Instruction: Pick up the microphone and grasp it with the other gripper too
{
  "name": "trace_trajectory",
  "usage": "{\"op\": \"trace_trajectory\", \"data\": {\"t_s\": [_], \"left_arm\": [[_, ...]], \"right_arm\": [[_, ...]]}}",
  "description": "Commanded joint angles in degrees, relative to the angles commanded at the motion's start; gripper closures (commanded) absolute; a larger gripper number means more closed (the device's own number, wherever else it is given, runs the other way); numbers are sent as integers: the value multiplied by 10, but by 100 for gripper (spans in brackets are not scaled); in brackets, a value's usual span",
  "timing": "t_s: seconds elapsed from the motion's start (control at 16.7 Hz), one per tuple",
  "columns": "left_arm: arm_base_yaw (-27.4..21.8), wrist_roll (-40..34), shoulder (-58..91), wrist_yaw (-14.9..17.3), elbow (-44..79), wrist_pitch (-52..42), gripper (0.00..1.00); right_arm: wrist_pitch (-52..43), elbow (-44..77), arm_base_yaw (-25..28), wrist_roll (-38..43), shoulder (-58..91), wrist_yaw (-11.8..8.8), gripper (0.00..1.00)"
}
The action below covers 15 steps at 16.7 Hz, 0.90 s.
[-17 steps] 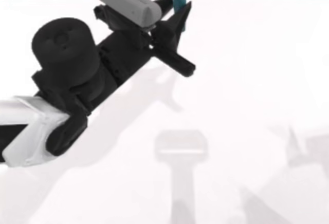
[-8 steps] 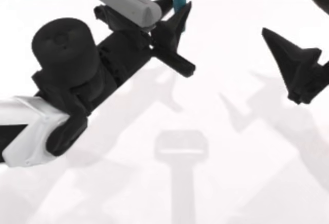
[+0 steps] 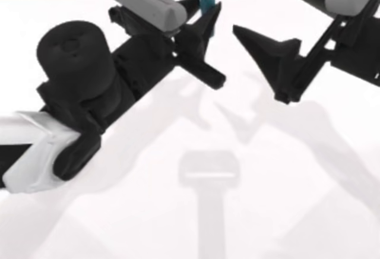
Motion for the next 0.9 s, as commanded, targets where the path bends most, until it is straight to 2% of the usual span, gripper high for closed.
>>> {"op": "trace_trajectory", "data": {"t_s": [0.36,0.9], "left_arm": [[0,0,0,0,0,0,100],[0,0,0,0,0,0,100]], "right_arm": [[1,7,2,0,7,4,0],[38,170,68,3,209,71,0]]}}
